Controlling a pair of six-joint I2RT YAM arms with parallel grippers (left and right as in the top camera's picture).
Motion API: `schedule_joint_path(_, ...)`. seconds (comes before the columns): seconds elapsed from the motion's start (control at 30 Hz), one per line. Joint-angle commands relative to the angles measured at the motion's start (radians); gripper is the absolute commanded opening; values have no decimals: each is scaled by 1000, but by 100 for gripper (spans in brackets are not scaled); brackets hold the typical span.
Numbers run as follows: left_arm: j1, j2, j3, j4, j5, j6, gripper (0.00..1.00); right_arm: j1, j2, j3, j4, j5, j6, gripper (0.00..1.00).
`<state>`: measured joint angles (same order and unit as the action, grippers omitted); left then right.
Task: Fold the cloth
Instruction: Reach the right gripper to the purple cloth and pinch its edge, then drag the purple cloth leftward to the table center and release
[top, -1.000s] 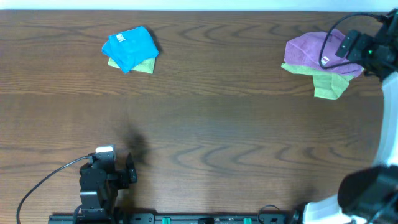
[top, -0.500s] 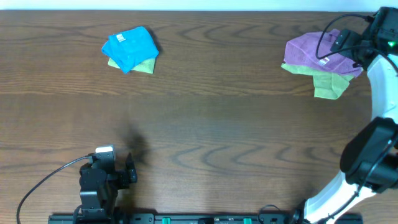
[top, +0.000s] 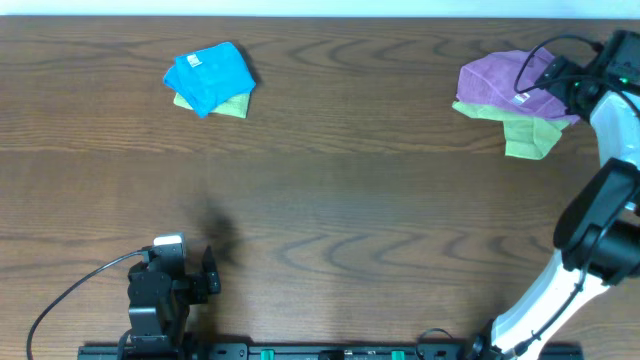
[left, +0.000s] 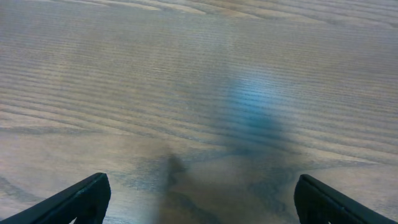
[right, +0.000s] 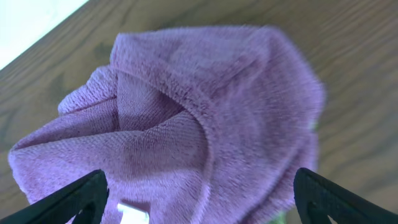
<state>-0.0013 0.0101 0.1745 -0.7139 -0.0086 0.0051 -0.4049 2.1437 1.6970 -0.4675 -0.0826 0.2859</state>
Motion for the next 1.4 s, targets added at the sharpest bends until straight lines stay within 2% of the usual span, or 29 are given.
schedule_joint_path(0.0,-2,-6,-14,-14,-17,18,95,-9,33,17,13,-90,33,92)
schedule_joint_path(0.2,-2,-6,-14,-14,-17,18,95,-9,64,17,31,-147,35,84)
schedule_joint_path(0.37,-2,-6,-14,-14,-17,18,96,-9,74,17,39,-158,35,71)
schedule_joint_path(0.57,-2,-6,-14,-14,-17,18,96,-9,74,17,45,-158,35,32)
schedule_joint_path(0.6,-2,-6,-14,-14,-17,18,96,-9,74,17,45,-158,34,28)
schedule_joint_path(0.67,-2,-6,-14,-14,-17,18,95,-9,74,17,47,-158,31,25)
schedule_joint_path(0.77,-2,-6,-14,-14,-17,18,95,-9,74,17,45,-158,31,10)
schedule_joint_path(0.8,-2,-6,-14,-14,-17,18,95,-9,74,17,45,-158,31,2)
schedule_joint_path(1.03,-2,-6,-14,-14,-17,18,96,-5,42,18,44,-299,-34,1)
schedule_joint_path(1.37,-2,-6,-14,-14,-17,18,95,62,-195,18,-98,-305,-137,1)
